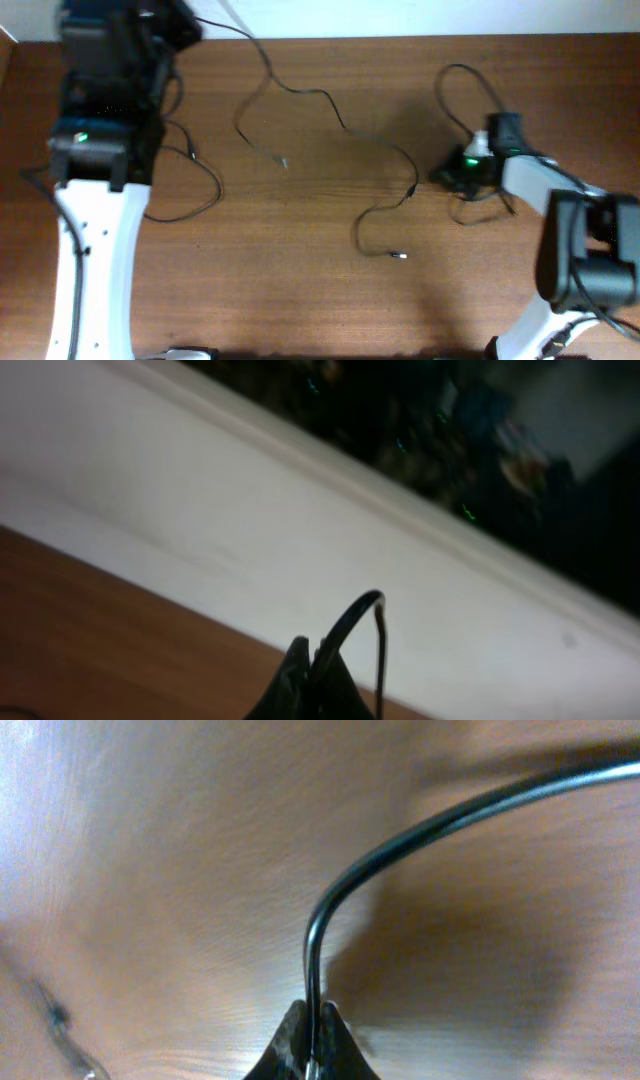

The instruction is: Untangle cables

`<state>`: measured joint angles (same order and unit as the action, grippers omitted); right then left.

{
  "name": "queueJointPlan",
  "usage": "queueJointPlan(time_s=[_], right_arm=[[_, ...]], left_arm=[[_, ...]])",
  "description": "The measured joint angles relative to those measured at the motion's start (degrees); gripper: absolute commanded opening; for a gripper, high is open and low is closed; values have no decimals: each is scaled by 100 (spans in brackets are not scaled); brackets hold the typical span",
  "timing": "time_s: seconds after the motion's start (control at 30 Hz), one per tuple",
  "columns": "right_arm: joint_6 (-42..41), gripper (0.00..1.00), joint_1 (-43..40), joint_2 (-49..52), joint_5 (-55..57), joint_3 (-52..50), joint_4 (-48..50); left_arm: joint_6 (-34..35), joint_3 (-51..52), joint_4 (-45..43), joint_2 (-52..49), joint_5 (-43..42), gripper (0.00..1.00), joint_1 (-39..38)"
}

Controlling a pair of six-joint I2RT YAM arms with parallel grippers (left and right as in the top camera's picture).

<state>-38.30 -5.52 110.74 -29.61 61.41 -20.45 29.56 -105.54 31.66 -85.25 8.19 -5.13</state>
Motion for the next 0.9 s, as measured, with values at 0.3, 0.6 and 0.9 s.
queueJointPlan(time_s=[0.3, 0.6, 0.9], right_arm=[[1141, 4, -1530, -1493, 953, -24, -1390], [678, 4, -1534, -1493, 2723, -33, -1989], [680, 4, -1534, -1491, 2769, -37, -2074]], left_arm=[[260, -4, -389, 404, 280, 0, 1268], [1165, -4, -1311, -192, 323, 0, 1974], [1904, 11, -3287, -297, -575, 0, 1993]])
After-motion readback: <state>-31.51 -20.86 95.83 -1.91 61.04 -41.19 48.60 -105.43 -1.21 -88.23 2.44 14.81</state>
